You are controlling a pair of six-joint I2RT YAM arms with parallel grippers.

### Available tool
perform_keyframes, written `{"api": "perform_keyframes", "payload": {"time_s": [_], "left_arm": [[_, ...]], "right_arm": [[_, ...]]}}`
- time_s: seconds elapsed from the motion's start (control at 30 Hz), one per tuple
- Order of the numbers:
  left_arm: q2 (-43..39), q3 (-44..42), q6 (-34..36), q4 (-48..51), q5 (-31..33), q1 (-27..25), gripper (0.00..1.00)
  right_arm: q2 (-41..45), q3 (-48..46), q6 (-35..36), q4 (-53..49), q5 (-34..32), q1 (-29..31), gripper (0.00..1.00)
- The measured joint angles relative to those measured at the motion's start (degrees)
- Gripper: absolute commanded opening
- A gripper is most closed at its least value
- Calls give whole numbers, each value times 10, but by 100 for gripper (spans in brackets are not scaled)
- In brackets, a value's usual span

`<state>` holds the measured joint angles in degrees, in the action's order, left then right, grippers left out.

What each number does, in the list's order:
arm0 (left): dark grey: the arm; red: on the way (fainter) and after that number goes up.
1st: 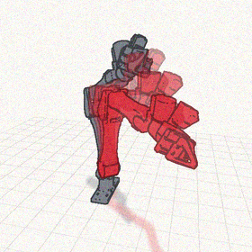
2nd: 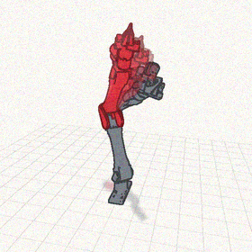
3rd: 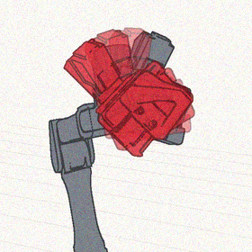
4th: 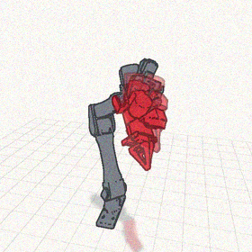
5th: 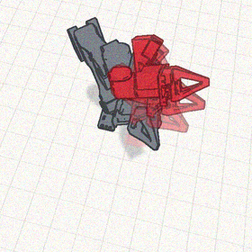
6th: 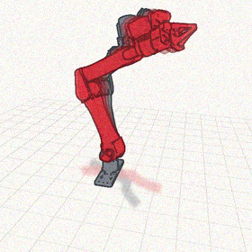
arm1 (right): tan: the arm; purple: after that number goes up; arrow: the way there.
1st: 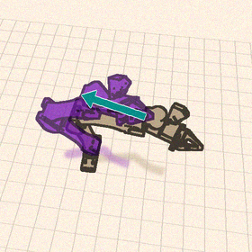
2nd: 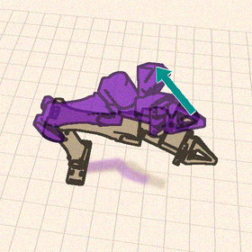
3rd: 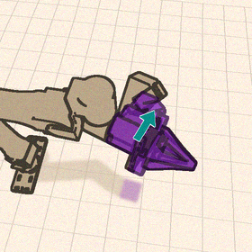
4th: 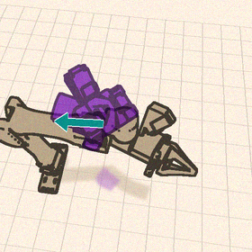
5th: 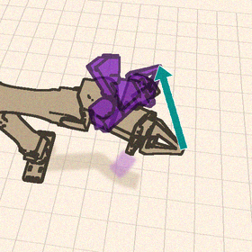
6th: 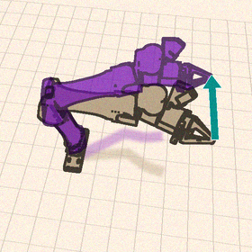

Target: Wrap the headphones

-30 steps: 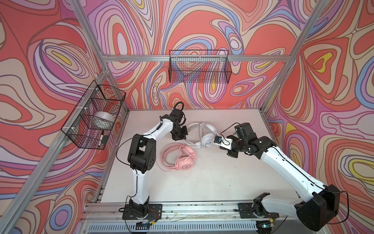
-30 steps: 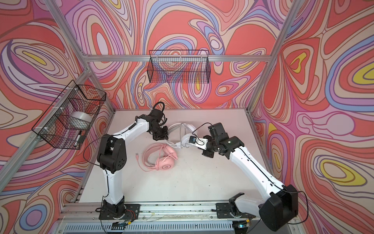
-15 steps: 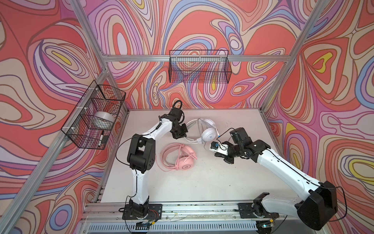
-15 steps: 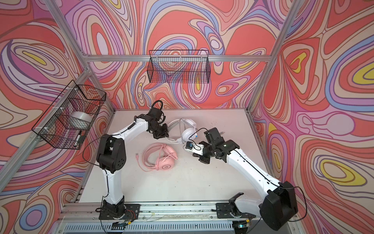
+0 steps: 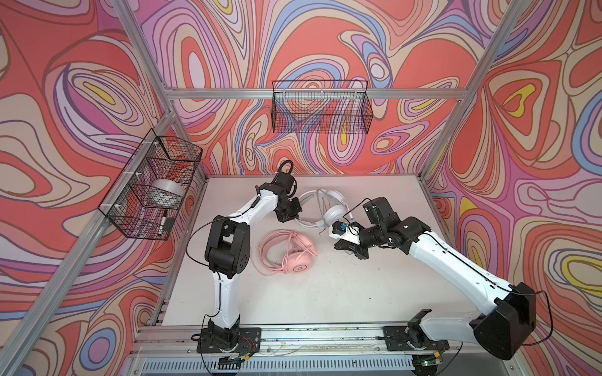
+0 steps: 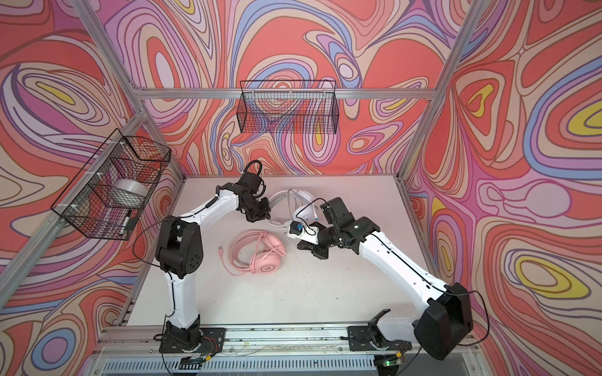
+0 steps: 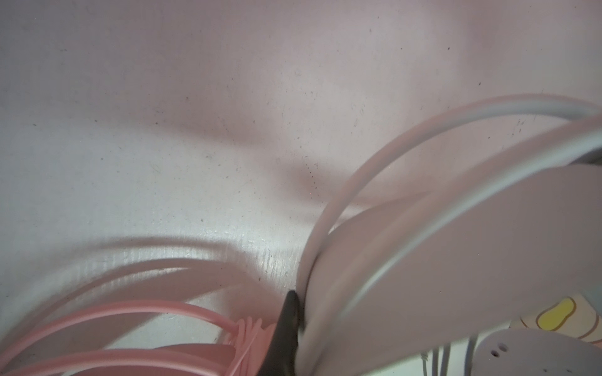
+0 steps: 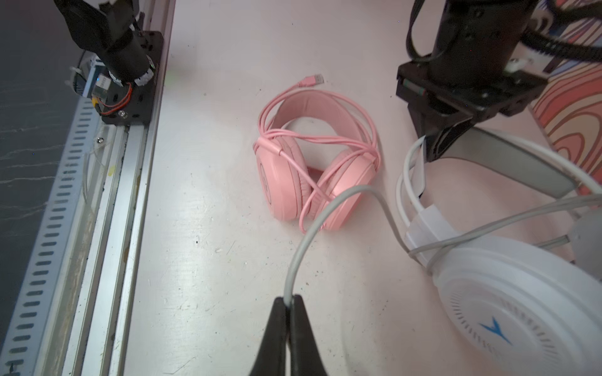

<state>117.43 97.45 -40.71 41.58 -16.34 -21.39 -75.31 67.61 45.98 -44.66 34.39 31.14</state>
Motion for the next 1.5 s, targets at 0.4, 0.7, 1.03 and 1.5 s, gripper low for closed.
{"api": "perform_keyframes", "payload": {"time_s": [0.4,0.7,1.03,1.5], "left_arm": [[0,3,4,9,47,0,0],[9,22,37,47,108,-12,0],[10,43,80,84,176,-25,0],[32,88,139,112,227,-49,0]], "right_arm": [[-36,98,26,-66,29,1,0],[-47,173,24,-107,14,1,0],[-106,254,34,-163,-44,1,0],[-157,358,96,-219,-186,1,0]]}}
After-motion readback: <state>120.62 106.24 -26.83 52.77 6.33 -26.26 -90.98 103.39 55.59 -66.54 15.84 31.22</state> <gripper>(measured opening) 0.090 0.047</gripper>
